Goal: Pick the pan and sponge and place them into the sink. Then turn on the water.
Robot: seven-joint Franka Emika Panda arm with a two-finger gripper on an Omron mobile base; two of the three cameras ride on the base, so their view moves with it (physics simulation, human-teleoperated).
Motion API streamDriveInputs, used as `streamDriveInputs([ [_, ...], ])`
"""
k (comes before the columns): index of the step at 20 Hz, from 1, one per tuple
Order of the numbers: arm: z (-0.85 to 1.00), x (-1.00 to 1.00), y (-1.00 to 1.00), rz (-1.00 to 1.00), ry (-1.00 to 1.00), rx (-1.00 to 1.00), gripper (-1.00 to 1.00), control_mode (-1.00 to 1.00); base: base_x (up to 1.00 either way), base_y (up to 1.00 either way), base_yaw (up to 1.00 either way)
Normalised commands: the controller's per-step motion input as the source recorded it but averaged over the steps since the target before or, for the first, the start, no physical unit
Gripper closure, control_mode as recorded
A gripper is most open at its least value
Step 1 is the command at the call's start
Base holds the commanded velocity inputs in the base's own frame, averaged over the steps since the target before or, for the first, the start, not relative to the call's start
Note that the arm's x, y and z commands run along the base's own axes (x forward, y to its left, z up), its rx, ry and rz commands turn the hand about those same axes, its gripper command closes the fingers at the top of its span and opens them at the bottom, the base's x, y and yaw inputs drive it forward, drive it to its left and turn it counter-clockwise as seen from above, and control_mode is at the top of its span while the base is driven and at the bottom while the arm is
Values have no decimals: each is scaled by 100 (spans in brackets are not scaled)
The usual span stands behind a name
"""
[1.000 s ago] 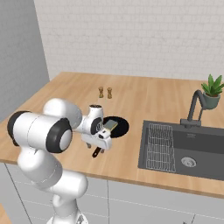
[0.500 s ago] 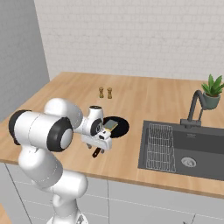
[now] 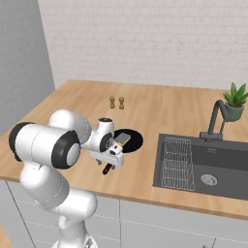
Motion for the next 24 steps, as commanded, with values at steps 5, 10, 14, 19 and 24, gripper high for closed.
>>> streamDriveInputs([
  [5, -4, 0, -12, 1, -1, 0, 100, -100, 0, 0, 0],
  [10, 2, 0, -15, 4, -3, 0, 100, -100, 0, 0, 0],
  [14, 20, 0, -4, 4, -2, 0, 100, -100, 0, 0, 0],
  [19, 74, -6, 0, 3, -4, 0, 100, -100, 0, 0, 0],
  [24, 95, -14, -2, 2, -7, 0, 100, -100, 0, 0, 0],
])
